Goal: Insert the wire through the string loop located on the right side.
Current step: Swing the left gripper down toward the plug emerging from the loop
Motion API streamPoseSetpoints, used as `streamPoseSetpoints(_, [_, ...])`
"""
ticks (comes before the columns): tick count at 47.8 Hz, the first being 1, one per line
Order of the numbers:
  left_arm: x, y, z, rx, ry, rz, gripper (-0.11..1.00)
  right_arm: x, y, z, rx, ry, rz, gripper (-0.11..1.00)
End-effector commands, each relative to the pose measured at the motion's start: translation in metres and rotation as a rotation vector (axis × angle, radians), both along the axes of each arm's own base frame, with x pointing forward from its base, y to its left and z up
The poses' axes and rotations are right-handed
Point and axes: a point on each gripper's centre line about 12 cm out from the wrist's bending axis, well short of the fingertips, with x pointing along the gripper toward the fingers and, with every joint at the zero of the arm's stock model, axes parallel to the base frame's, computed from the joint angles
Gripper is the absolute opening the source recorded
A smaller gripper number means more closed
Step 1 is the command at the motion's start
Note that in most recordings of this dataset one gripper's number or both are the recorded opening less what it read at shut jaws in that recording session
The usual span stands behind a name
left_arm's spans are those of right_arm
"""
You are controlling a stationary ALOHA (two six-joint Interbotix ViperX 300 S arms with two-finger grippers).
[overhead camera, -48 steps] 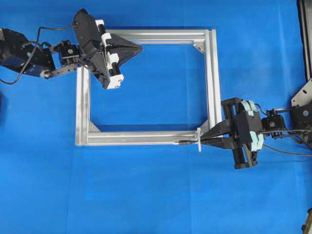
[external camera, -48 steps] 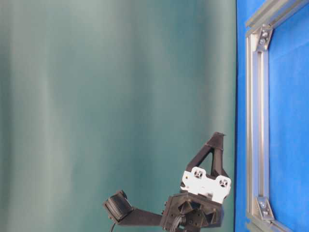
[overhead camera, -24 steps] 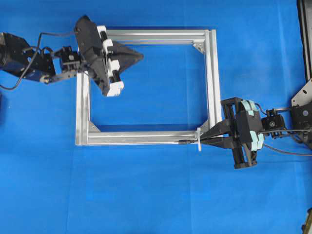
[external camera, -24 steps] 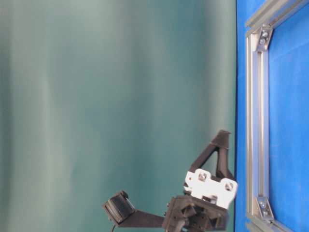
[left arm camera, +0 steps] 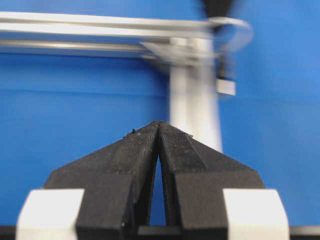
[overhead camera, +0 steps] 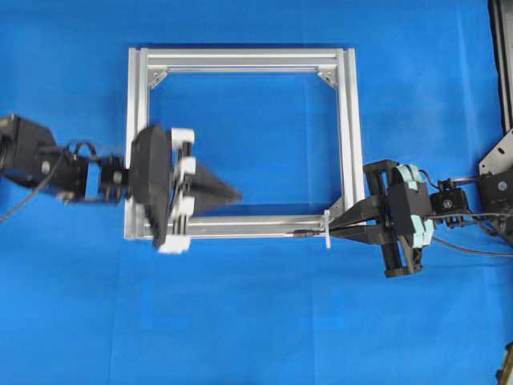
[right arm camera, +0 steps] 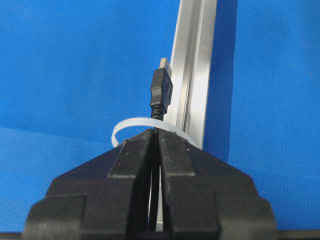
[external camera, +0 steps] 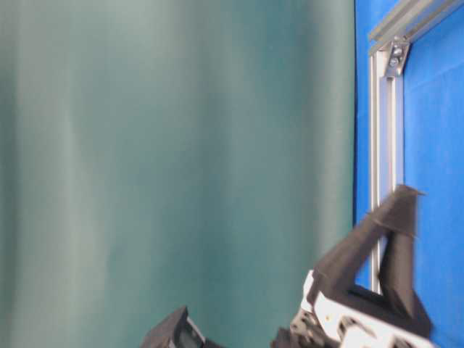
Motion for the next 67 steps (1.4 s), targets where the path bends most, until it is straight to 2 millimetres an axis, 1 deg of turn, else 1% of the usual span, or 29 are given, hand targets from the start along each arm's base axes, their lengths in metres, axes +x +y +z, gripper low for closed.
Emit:
streamPoseSetpoints(1, [0.000, -0.018, 0.017, -0.008, -0.053, -0.047, 0.00, 0.005, 0.000, 0.008, 0.005, -0.035, -0.003, -0.03])
streamPoseSetpoints(10, [-0.004, -0.039, 0.016, -0.008, -0.052, -0.105, 0.00, 0.005, 0.000, 0.008, 0.005, -0.035, -0.003, -0.03])
streamPoseSetpoints(20, [-0.003, -0.040, 0.016, -0.006, -0.049, -0.107, 0.00, 0.005, 0.000, 0.008, 0.006, -0.038, -0.003, -0.03])
streamPoseSetpoints(30, [0.006, -0.035, 0.020, -0.008, -0.058, -0.090, 0.00, 0.005, 0.000, 0.008, 0.006, -0.036, -0.003, -0.03])
streamPoseSetpoints(33, [0.012, -0.032, 0.022, -0.009, -0.055, -0.080, 0.00, 0.005, 0.000, 0.008, 0.006, -0.036, -0.003, -0.03])
streamPoseSetpoints(37, [0.026, -0.031, 0.024, -0.008, -0.036, -0.072, 0.00, 0.005, 0.000, 0.008, 0.005, -0.035, -0.003, -0.03])
streamPoseSetpoints(55, [0.094, -0.033, 0.044, -0.002, 0.015, -0.062, 0.00, 0.005, 0.000, 0.007, 0.005, -0.033, -0.003, -0.03])
streamPoseSetpoints(61, [0.107, -0.033, 0.047, 0.001, 0.030, -0.061, 0.00, 0.005, 0.000, 0.008, 0.006, -0.036, -0.003, -0.03])
streamPoseSetpoints(67, [0.112, -0.031, 0.046, 0.002, 0.050, -0.058, 0.00, 0.005, 0.000, 0.007, 0.005, -0.033, -0.003, -0.03])
